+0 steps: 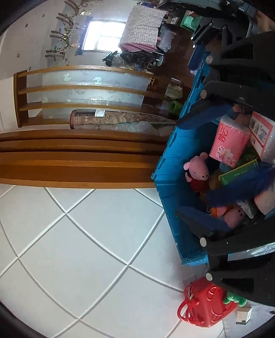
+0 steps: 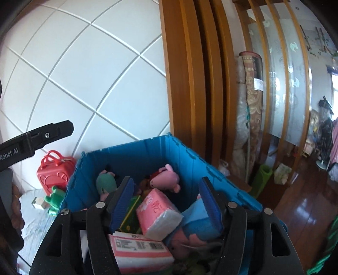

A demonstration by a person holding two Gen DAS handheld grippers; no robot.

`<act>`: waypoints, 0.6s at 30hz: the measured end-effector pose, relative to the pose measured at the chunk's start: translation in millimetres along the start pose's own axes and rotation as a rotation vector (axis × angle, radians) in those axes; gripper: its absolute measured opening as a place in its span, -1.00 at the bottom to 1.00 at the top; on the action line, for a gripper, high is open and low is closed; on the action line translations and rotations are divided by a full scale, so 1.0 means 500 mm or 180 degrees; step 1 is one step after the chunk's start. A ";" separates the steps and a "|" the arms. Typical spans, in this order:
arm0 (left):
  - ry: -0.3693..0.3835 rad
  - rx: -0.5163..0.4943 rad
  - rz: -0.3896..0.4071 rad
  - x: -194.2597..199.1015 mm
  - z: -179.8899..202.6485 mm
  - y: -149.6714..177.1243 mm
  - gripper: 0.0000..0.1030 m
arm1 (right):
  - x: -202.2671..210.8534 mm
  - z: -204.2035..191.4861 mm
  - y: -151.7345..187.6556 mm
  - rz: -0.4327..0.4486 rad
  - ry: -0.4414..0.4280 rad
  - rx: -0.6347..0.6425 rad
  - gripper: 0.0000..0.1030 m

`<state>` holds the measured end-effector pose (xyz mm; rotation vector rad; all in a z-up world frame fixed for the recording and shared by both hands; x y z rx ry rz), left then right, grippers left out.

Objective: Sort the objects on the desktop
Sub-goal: 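Carry the feather duster and metal clip with both grippers over the crate, then move both grippers back toward the green-and-yellow plush toy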

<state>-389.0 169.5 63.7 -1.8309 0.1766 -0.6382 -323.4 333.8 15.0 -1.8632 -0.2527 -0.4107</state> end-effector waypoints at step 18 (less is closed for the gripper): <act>-0.0812 -0.0346 0.0050 0.179 -0.098 0.157 0.50 | 0.091 -0.117 0.058 0.0195 -0.0205 -0.0026 0.67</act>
Point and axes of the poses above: each gripper's, at about its wrist camera, not at the fingertips, and x roughly against the way its jaws point, z to its right, y to its underside, the point moved 4 cm from there along -x, roughly the way its jaws point, and after that the axes turned 14 degrees about -x, right-handed, at the moved point
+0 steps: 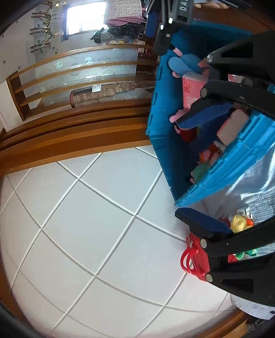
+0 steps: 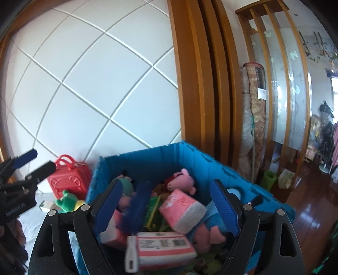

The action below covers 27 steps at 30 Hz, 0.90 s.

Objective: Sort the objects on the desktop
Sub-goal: 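Move both grippers back toward the green-and-yellow plush toy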

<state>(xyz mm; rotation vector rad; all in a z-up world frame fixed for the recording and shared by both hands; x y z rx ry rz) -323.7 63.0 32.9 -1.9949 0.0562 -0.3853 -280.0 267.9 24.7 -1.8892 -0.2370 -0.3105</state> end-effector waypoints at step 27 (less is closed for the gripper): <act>-0.1046 0.0087 -0.0738 0.103 -0.643 0.413 0.50 | -0.224 -0.614 0.284 -0.0708 -0.0950 0.0509 0.83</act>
Point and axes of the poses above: each gripper's, at about its wrist camera, not at the fingertips, and x roughly against the way its jaws point, z to its right, y to its underside, the point moved 4 cm from there along -x, roughly the way its jaws point, and after that the axes turned 14 degrees about -x, right-handed, at the moved point
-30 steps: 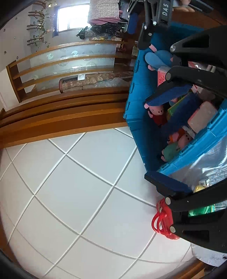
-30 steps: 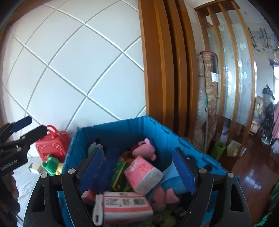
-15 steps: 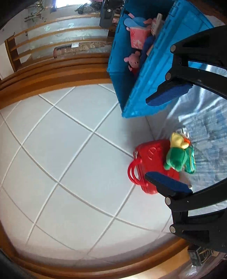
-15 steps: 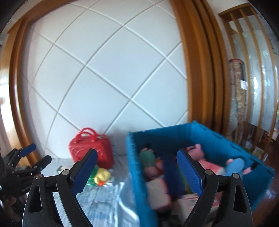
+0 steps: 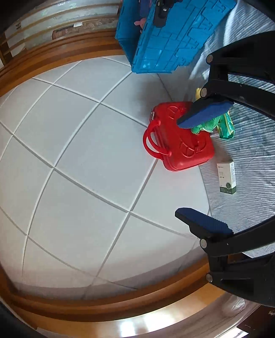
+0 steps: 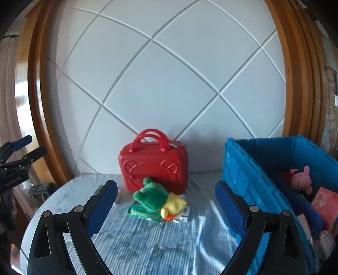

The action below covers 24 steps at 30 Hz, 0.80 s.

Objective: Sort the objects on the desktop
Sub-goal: 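Move both grippers back toward the green-and-yellow plush toy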

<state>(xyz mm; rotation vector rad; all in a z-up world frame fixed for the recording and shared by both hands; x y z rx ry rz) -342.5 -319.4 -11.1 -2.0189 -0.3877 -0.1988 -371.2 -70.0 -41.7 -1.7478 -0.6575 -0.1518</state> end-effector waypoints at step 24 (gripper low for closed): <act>0.1228 -0.0271 -0.0809 -0.519 0.310 0.220 0.50 | -0.578 0.195 0.204 -0.1250 -0.0042 -0.0028 0.79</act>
Point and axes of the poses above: each gripper's, at about its wrist camera, not at the fingertips, and x roughly against the way its jaws point, z to its right, y to its underside, the point moved 4 cm from there along -x, roughly the way its jaws point, and after that the axes turned 14 degrees about -x, right-handed, at the moved point
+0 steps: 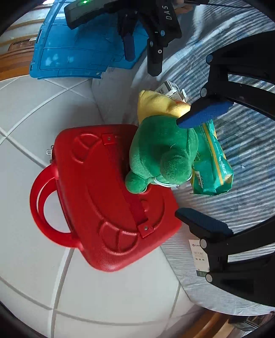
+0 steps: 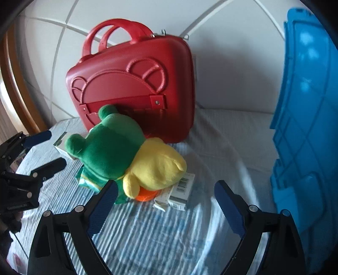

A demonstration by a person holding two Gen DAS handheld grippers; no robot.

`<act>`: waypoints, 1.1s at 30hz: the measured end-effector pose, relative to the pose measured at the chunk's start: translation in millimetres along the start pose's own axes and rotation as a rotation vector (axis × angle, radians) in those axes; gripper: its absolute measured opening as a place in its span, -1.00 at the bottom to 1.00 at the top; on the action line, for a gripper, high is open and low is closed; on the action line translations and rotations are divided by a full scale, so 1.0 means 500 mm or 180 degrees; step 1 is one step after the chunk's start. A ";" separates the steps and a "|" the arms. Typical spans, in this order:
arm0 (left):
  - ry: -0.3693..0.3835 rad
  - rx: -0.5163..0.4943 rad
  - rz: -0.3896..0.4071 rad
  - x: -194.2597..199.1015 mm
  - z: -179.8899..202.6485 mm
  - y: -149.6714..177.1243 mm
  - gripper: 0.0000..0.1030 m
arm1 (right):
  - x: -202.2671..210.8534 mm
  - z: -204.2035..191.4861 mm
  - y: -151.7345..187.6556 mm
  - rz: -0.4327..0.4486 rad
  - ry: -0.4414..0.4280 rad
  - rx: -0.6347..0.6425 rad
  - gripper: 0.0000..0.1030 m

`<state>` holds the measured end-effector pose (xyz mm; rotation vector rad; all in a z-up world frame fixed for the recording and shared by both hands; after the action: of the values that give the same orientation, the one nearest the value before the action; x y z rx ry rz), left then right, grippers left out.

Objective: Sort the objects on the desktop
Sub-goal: 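Move both grippers back toward the green-and-yellow plush toy, then grasp the green-and-yellow plush toy with both grippers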

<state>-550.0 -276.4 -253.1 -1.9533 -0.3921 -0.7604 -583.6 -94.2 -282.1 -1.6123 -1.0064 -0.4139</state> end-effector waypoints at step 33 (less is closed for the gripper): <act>0.0406 0.0110 0.0183 0.022 -0.017 -0.018 -0.42 | -0.044 -0.100 -0.021 0.0078 -0.0048 0.0317 -0.13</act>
<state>-549.7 -279.8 -237.2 -1.8646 -0.2693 -0.8308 -592.5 -149.0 -276.3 -1.5389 -1.0022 -0.3304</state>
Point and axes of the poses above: each gripper's, at about its wrist camera, not at the fingertips, and x roughly against the way its jaws point, z to its right, y to its underside, the point moved 4 cm from there along -x, roughly the way its jaws point, and after that the axes turned 14 degrees about -x, right-handed, at the moved point
